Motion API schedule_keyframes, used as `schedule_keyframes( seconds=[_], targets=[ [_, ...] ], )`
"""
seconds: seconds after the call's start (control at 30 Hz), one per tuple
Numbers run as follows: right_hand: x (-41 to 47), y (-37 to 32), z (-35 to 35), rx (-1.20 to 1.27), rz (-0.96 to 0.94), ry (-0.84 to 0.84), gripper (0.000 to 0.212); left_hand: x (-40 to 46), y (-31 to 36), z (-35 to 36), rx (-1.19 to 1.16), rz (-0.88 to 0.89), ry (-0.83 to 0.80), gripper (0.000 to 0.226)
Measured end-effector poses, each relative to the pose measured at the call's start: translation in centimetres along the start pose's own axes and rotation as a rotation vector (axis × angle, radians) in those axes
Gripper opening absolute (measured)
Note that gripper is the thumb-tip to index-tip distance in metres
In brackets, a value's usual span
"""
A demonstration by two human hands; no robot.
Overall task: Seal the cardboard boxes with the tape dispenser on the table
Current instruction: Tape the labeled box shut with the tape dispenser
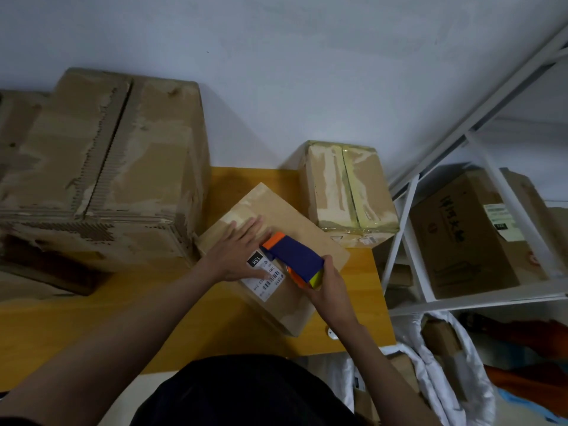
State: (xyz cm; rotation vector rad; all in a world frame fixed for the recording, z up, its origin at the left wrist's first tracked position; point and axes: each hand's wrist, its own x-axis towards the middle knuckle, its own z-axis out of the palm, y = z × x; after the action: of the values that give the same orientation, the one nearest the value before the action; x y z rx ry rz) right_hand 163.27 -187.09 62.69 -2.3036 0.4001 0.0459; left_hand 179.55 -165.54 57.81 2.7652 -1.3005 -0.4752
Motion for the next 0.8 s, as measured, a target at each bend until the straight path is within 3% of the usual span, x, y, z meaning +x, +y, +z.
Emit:
schedule_keyframes(
  seconds=[0.37,0.8],
  targets=[
    [-0.5,-0.3,-2.5,-0.101,-0.100,0.008,0.049,0.0,0.0,-0.6,-0.043,-0.022,-0.046,0.116],
    [-3.6,3.2,-4.6,-0.078,0.001,0.066,0.043,0.1,0.2,-0.4,-0.023,-0.025,-0.049,0.111]
  ],
)
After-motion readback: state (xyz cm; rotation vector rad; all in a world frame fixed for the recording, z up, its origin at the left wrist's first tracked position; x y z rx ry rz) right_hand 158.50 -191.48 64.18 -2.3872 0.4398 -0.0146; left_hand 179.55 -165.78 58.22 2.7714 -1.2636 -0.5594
